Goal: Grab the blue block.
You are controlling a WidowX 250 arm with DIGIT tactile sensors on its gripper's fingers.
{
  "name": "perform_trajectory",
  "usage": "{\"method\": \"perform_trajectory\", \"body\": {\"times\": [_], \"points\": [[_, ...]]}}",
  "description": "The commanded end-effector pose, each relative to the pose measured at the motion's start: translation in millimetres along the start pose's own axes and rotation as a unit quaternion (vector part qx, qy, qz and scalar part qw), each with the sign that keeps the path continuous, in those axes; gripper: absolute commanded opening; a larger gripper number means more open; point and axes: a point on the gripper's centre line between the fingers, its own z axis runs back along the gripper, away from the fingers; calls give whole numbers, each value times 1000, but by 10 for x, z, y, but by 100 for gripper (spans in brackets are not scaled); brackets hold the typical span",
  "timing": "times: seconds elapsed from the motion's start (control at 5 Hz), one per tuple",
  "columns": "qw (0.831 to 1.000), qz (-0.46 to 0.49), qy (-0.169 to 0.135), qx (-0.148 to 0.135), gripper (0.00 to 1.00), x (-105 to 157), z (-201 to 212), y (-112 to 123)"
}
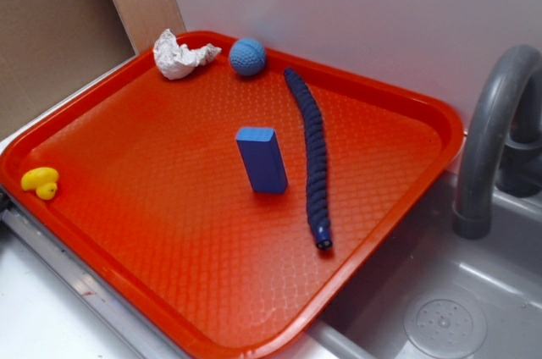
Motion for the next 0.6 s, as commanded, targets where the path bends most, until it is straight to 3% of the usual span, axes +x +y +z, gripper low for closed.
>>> {"method": "perform_trajectory", "body": {"times": [0.0,0.2,0.4], "points": [[1000,0,0,0,100,0,0,0],[996,-85,-15,-16,100,399,-130,-256],[985,-168,0,28,100,628,-234,-606]]}}
